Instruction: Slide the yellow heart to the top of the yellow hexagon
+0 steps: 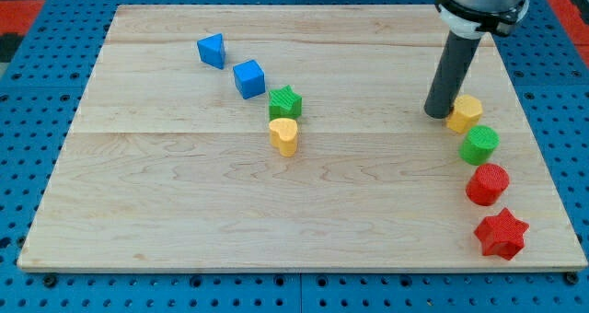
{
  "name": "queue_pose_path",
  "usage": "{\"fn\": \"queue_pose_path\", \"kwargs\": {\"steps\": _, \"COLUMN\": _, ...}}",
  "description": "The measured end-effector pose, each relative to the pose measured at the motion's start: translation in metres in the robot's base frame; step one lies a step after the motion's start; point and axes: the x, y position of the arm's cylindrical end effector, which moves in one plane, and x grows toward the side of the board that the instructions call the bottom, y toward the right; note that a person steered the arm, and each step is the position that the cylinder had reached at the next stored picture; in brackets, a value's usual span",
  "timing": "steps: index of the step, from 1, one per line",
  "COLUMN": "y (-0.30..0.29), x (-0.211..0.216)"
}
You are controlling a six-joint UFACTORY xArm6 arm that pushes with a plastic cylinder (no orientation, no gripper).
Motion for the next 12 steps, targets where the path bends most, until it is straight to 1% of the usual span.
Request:
{"fn": "queue_pose_path", "kwargs": {"steps": 1, "y": -0.026, "x": 0.006}}
{"fn": "queue_pose_path", "kwargs": {"steps": 2, "y": -0.068, "x": 0.076}}
{"fn": "queue_pose_path", "kwargs": {"steps": 3, "y": -0.174, "x": 0.122}}
{"fn": "queue_pose_path", "kwargs": {"steps": 4, "y": -0.24, "x": 0.099}}
{"fn": "queue_pose_path", "kwargs": {"steps": 5, "y": -0.221, "x": 0.061}}
{"fn": "queue_pose_path", "kwargs": {"steps": 6, "y": -0.186, "x": 0.022}}
{"fn": "queue_pose_path", "kwargs": {"steps": 7, "y": -0.135, "x": -0.007}}
{"fn": "queue_pose_path", "kwargs": {"steps": 8, "y": -0.071, "x": -0.008}}
{"fn": "queue_pose_path", "kwargs": {"steps": 9, "y": -0.076, "x": -0.004}}
{"fn": "queue_pose_path", "kwargs": {"steps": 10, "y": -0.046, "x": -0.034}}
{"fn": "queue_pose_path", "kwargs": {"steps": 12, "y": 0.014, "x": -0.036}}
